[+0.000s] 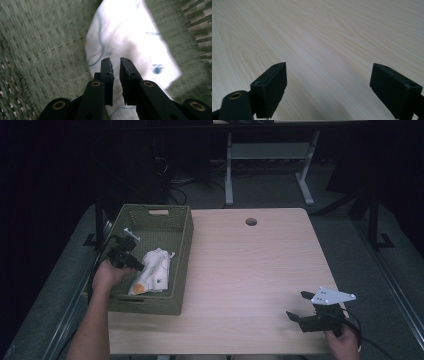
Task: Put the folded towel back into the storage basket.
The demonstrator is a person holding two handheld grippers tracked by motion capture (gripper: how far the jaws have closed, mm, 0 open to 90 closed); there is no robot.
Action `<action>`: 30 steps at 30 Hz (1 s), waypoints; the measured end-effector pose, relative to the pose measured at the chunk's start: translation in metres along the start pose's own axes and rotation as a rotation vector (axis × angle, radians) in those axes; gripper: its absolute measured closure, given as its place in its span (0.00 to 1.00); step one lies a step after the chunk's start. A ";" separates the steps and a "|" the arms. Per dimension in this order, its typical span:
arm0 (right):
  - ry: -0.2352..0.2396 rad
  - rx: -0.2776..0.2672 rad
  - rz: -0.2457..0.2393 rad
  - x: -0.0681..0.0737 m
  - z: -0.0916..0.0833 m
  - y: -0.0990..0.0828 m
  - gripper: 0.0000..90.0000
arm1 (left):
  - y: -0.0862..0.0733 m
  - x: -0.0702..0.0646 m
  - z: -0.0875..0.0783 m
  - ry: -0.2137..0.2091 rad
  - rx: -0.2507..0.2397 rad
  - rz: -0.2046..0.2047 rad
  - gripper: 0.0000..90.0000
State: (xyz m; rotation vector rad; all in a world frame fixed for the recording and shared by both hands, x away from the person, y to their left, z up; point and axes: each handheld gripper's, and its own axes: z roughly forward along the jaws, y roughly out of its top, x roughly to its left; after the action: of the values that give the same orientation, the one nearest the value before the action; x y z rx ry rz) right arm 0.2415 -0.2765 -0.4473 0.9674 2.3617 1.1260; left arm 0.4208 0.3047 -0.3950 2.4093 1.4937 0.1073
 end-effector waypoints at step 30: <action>-0.004 -0.015 0.011 -0.008 -0.002 -0.003 0.15 | 0.015 0.002 -0.003 0.170 -0.060 0.010 0.90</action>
State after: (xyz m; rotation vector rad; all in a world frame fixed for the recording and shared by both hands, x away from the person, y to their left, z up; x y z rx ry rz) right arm 0.2444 -0.2852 -0.4482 0.9777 2.3446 1.1436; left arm 0.4338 0.3009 -0.3881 2.4116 1.5261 0.3624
